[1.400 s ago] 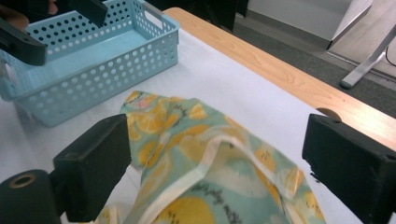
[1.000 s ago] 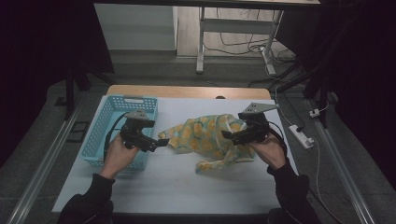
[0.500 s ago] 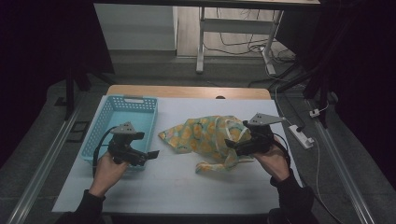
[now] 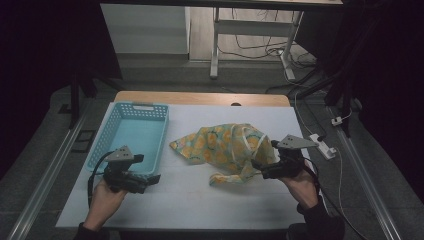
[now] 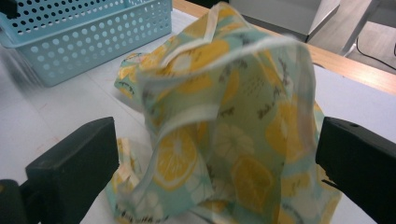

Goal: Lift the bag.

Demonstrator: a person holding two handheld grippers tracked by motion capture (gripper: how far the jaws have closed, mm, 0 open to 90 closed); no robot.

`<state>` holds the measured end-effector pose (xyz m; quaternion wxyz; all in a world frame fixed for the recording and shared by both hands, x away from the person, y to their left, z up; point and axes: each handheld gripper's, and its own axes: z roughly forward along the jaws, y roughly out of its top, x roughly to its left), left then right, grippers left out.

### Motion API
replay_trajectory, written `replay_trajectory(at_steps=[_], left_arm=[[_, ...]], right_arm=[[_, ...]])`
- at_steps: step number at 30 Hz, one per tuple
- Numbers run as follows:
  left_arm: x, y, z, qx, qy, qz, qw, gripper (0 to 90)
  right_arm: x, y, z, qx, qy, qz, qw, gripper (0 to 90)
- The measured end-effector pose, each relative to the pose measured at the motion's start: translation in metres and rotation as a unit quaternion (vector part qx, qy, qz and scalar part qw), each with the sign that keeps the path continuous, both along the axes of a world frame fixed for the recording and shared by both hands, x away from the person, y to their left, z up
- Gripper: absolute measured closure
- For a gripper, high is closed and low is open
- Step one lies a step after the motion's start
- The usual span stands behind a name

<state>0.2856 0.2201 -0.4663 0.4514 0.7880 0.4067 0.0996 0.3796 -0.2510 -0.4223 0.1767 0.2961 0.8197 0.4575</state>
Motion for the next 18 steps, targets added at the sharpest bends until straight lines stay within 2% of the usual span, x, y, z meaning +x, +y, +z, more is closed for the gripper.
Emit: replay_trajectory(at_steps=[8,18], left_arm=[[-0.025,0.018,-0.009,-0.018,0.003,0.027,0.9995,0.0],[-0.049,0.033,-0.023,-0.011,0.011,0.056,0.9983,0.0]], right_arm=[[-0.016,-0.009,-0.013,-0.005,0.007,-0.011,0.9999,0.0],[-0.035,-0.024,-0.031,-0.014,0.007,-0.034,0.9993,0.0]])
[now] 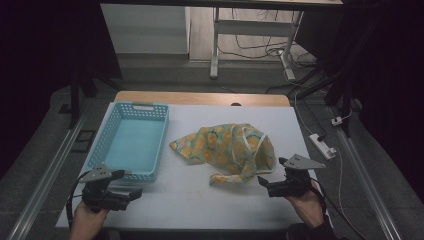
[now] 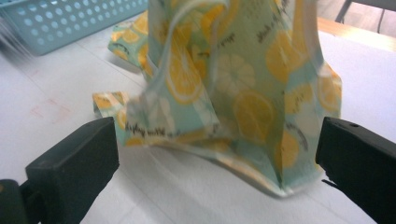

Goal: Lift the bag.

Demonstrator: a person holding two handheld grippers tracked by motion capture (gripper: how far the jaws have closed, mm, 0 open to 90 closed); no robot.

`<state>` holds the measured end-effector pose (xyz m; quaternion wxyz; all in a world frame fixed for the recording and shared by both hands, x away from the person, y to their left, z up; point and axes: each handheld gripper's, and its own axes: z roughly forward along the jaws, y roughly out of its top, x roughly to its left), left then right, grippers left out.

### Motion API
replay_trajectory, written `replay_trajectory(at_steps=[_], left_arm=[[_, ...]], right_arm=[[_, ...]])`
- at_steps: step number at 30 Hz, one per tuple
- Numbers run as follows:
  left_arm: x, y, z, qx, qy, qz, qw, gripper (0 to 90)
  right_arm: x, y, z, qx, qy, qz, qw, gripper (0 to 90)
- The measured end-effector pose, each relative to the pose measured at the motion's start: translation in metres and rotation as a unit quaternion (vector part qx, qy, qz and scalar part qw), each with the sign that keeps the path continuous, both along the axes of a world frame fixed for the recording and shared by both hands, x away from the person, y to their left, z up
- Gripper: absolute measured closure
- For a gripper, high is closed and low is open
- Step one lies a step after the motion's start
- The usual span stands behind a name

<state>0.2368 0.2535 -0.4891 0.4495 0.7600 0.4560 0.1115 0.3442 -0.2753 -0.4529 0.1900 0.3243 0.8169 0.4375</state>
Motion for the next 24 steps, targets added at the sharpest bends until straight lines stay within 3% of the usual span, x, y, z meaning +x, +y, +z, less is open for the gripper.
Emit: replay_trajectory(at_steps=[4,14,24], left_arm=[[-0.010,0.007,-0.005,0.004,0.005,0.014,0.9999,0.0],[-0.026,0.025,-0.019,0.014,0.021,0.045,0.9987,0.0],[-0.033,0.031,-0.031,0.035,0.044,0.061,0.9965,0.0]], right_arm=[[-0.006,-0.008,-0.006,0.002,0.004,-0.011,0.9999,0.0],[-0.019,-0.024,-0.024,-0.021,0.014,-0.035,0.9990,0.0],[-0.026,-0.036,-0.039,-0.033,0.045,-0.051,0.9972,0.0]])
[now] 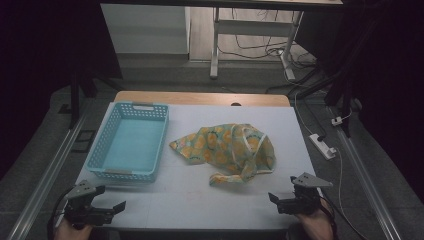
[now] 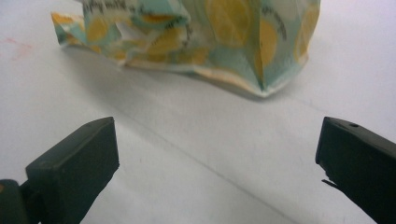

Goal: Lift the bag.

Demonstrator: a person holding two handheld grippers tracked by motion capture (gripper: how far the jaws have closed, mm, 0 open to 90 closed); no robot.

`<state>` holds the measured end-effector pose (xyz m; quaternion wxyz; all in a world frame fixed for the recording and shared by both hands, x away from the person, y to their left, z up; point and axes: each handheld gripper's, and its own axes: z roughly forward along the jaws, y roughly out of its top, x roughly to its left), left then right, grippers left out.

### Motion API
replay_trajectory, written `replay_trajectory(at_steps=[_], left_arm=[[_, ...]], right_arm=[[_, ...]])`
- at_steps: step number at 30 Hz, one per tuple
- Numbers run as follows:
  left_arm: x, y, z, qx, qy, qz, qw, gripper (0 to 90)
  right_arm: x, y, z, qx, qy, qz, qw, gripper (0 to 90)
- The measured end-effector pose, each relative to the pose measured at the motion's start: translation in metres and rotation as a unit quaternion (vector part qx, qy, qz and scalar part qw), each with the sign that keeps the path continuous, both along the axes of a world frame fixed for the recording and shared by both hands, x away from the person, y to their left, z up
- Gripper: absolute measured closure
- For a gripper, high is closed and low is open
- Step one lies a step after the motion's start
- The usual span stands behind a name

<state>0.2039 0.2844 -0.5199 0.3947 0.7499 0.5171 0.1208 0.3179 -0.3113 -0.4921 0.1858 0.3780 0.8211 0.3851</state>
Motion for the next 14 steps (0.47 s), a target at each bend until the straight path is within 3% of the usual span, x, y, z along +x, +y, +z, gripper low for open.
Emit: replay_trajectory(at_steps=[11,14], left_arm=[[-0.0011,-0.0023,-0.0033,0.026,0.031,0.008,0.9992,0.0],[0.0003,-0.0029,-0.0036,0.025,0.036,0.006,0.9990,0.0]], right_arm=[[0.0002,-0.0039,-0.0066,-0.013,0.038,-0.008,0.9991,0.0],[0.0015,-0.0040,-0.0074,-0.014,0.044,-0.009,0.9989,0.0]])
